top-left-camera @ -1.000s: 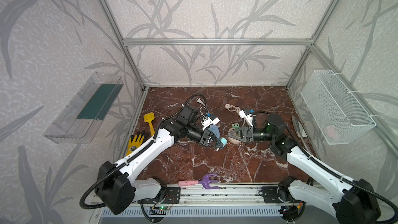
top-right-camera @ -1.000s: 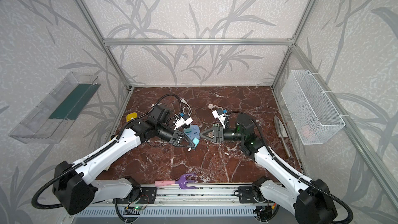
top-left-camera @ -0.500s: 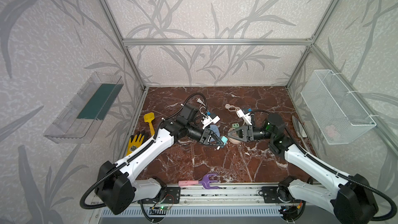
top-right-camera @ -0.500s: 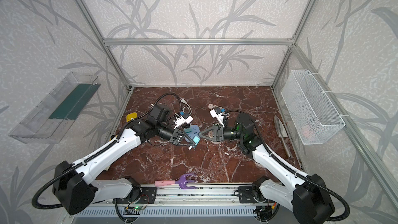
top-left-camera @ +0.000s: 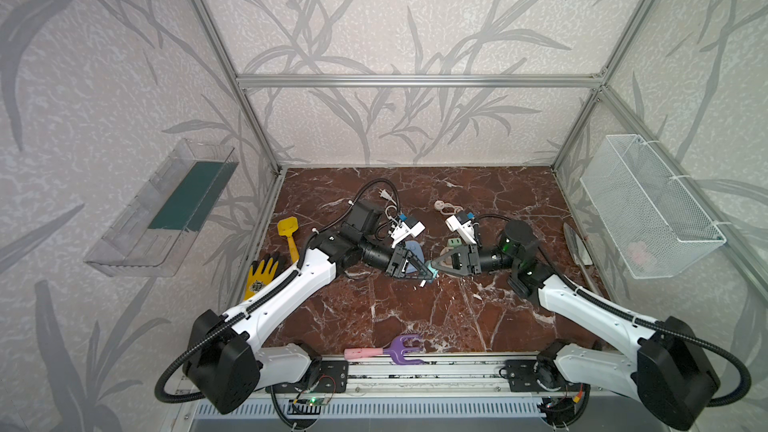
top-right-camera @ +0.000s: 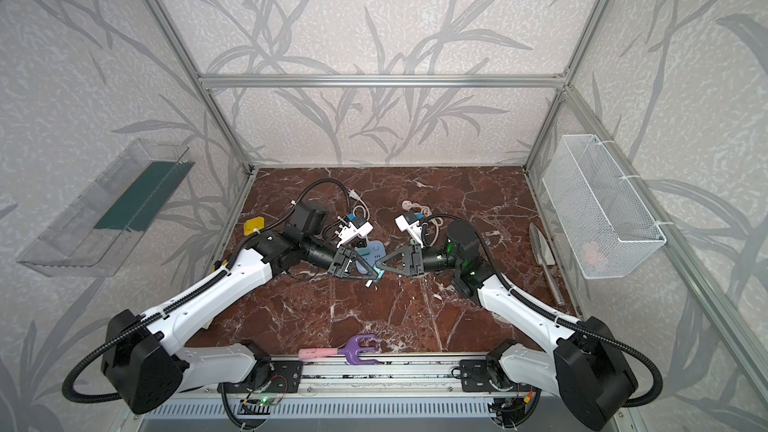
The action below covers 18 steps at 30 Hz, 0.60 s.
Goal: Insert the plug
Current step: 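Lift the teal adapter toward the right gripper while the right gripper reaches toward it, then close the right gripper on the teal adapter while the left gripper holds it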
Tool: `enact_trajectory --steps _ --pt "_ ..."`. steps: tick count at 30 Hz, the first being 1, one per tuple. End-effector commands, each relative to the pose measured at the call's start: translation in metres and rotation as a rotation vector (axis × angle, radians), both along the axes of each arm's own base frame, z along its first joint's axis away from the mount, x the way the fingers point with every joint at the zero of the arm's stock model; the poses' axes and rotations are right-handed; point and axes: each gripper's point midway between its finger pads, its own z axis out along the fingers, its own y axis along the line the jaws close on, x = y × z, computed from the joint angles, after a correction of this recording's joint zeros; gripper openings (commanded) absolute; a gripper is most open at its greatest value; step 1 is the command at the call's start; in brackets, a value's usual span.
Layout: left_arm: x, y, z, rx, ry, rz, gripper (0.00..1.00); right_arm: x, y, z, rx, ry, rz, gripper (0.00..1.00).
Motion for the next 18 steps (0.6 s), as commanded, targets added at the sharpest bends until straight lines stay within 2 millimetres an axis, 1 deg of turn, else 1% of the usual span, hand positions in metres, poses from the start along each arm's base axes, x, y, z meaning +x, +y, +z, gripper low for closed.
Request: enact_trajectory --steps 1,7,18 --pt "-0.0032 0.0011 0.0093 -0.039 -0.025 -0.012 0.00 -0.0089 -0.0012 0.0190 0.070 -0.063 0.046 0.62" --pt "-0.0019 0.0002 0.0108 -0.048 -0.024 -0.007 0.00 -0.0123 -0.0018 0.0191 0.069 -0.064 0.062 0.56" --pt "-0.0006 -0.0009 0.0117 -0.058 -0.021 -0.007 0.00 -0.0148 -0.0008 0.0178 0.063 -0.065 0.074 0.55"
